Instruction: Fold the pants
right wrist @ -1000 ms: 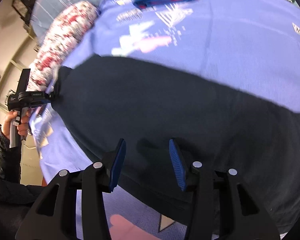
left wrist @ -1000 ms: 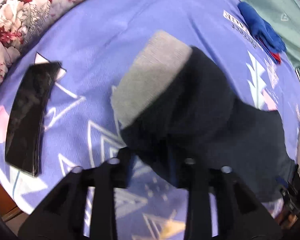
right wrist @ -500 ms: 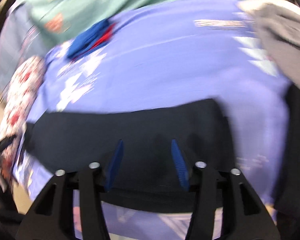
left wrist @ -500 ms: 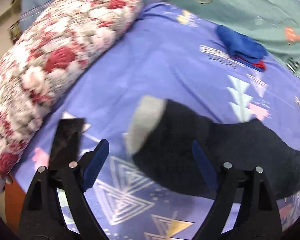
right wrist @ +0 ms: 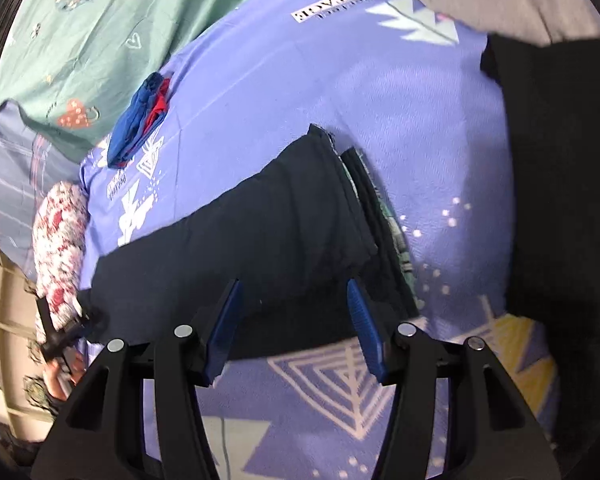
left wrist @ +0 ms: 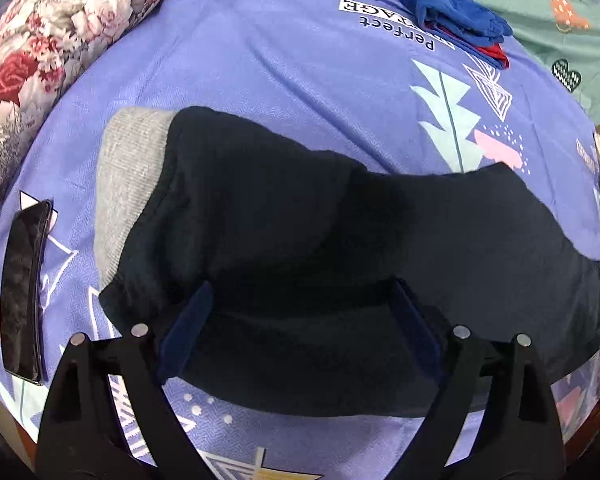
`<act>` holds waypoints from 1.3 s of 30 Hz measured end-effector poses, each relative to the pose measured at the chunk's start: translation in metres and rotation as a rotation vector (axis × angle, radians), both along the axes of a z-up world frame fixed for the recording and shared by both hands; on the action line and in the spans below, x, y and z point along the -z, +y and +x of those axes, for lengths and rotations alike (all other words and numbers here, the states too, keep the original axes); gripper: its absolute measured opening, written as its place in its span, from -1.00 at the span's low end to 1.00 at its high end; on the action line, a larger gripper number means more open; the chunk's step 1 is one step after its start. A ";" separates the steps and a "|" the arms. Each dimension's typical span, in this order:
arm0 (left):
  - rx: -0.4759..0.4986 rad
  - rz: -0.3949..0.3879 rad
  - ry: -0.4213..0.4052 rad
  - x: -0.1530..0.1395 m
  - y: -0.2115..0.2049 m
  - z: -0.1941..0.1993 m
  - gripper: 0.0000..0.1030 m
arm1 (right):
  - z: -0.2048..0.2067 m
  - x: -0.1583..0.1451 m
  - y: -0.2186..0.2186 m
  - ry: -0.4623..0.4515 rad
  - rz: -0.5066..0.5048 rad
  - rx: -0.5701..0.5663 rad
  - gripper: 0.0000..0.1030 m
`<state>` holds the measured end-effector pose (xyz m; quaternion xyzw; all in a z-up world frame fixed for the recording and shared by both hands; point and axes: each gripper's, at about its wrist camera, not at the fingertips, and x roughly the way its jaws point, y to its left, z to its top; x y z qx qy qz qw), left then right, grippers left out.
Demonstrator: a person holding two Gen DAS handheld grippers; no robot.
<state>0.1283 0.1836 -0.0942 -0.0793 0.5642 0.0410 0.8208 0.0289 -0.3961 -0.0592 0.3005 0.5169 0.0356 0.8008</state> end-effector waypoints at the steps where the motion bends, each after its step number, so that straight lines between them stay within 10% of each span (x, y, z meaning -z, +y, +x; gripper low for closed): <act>1: 0.007 0.013 0.000 0.001 -0.002 -0.001 0.78 | 0.004 0.006 -0.003 0.018 0.017 0.025 0.06; 6: 0.055 0.051 0.003 0.004 -0.006 -0.002 0.81 | 0.018 0.023 -0.006 0.039 0.070 0.110 0.00; 14: 0.043 -0.025 0.006 0.004 0.008 0.002 0.82 | 0.033 0.031 -0.008 0.035 0.095 0.188 -0.79; 22: 0.068 -0.027 0.025 0.005 0.013 0.008 0.82 | -0.001 -0.070 0.006 -0.217 0.081 0.091 -0.90; 26: 0.087 -0.017 0.031 0.007 0.013 0.010 0.82 | -0.030 -0.052 -0.012 -0.137 0.032 0.163 -0.97; 30: 0.100 0.014 0.033 0.007 0.008 0.009 0.82 | -0.035 0.009 -0.032 0.050 -0.017 0.257 -0.97; 34: 0.100 0.029 0.027 0.008 0.006 0.005 0.82 | -0.025 0.006 -0.013 0.033 -0.101 0.184 -0.81; 37: 0.092 0.029 0.023 0.007 0.007 0.003 0.82 | -0.023 -0.001 -0.011 0.003 -0.066 0.169 -0.14; 39: 0.087 0.030 0.022 0.008 0.007 0.003 0.82 | -0.027 -0.005 -0.016 -0.016 -0.068 0.194 -0.09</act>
